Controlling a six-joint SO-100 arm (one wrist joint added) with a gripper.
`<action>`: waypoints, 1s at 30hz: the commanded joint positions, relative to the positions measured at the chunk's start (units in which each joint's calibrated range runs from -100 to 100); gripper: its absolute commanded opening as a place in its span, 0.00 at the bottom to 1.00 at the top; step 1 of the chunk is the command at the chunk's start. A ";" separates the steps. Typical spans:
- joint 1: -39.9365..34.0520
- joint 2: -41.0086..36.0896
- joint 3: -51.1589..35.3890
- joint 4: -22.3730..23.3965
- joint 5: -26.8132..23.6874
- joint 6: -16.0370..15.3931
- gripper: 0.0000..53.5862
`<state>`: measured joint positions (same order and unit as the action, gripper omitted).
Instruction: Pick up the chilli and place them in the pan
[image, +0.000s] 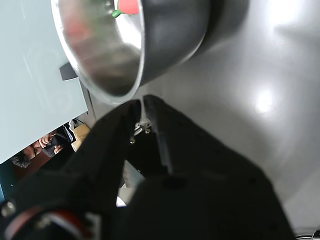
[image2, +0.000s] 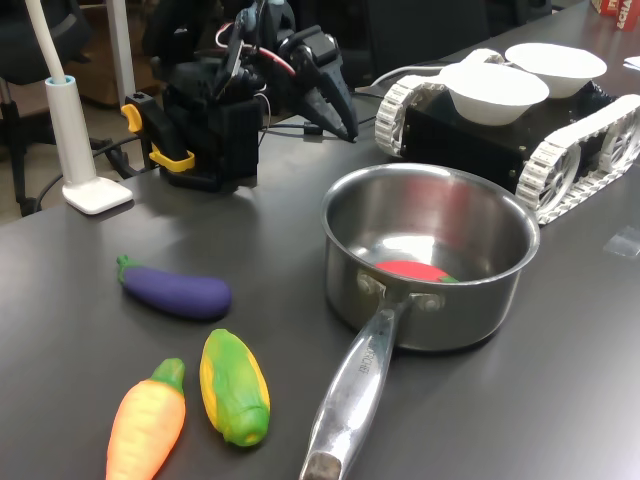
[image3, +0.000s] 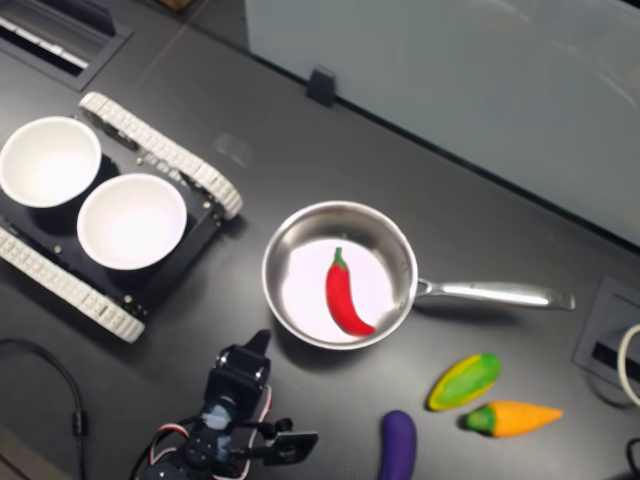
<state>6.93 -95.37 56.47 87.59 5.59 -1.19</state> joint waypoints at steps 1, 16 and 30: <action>1.67 -0.07 0.37 0.81 1.17 -0.57 0.00; 0.64 -0.07 10.82 -1.32 0.68 -0.57 0.00; -0.39 -0.07 18.81 -8.66 -0.10 -0.65 0.00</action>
<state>7.37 -94.70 76.11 82.75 5.98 -1.19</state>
